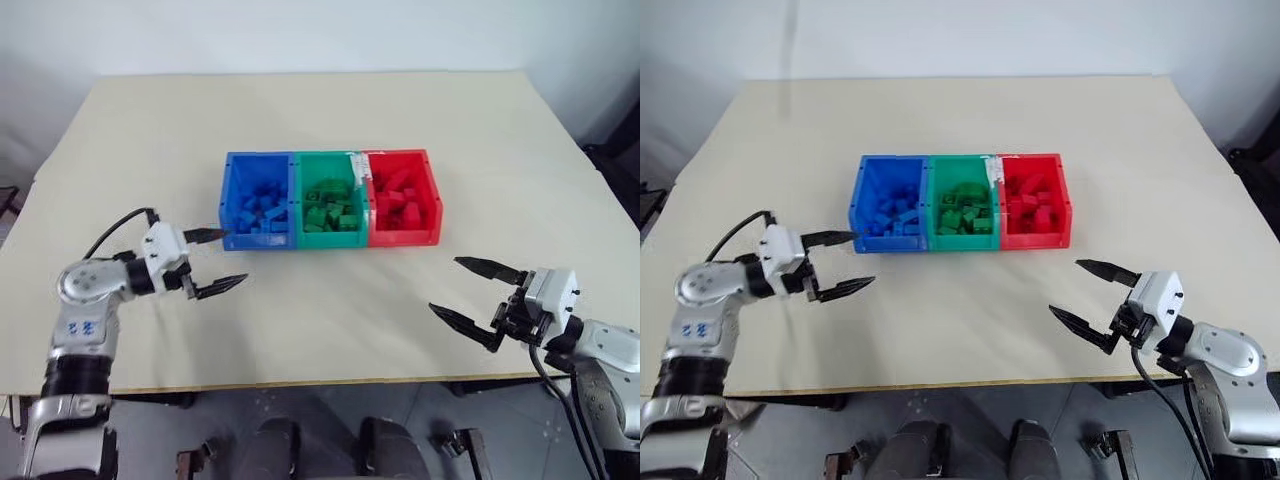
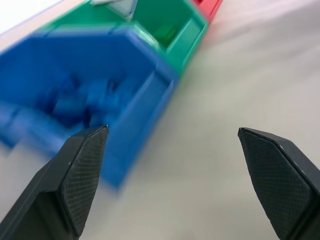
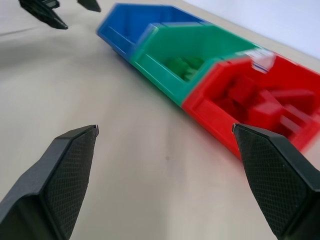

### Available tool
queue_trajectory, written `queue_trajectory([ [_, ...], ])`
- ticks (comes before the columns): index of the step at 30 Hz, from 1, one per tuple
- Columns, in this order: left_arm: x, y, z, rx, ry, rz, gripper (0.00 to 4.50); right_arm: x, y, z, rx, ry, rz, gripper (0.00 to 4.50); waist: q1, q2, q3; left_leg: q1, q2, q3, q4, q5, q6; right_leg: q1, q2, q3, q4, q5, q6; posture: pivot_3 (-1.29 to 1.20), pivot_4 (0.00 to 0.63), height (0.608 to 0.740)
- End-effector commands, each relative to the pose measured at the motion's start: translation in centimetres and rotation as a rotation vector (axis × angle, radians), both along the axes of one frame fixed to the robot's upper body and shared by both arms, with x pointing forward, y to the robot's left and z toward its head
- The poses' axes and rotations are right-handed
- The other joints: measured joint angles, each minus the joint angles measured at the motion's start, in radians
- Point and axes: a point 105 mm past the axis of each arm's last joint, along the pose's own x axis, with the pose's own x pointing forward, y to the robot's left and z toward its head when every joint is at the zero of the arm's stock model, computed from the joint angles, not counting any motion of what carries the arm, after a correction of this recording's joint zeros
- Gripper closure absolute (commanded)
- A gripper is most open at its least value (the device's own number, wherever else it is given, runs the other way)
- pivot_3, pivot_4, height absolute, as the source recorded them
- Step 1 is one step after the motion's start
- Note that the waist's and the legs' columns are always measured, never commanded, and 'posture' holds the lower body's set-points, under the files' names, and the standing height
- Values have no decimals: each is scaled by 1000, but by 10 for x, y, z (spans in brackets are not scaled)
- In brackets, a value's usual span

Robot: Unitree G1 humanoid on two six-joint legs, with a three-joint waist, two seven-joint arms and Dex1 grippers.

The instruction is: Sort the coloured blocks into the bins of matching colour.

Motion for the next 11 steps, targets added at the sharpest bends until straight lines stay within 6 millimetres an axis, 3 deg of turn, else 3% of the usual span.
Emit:
queue_trajectory([
  [1, -9, 4, 15, -14, -69, 67, 92, 2, -4, 3, -9, -22, 23, 0, 1, 0, 0, 0, 0, 0, 0, 0, 0, 0, 0, 0, 0, 0, 0, 0, 150, 740],
  [11, -23, 5, 14, -99, -53, 178, 92, 12, -11, 1, 13, -37, -15, 0, -11, 0, 0, 0, 1, 2, -2, 0, -1, -2, 1, 1, 1, 0, 0, 0, 150, 740],
])
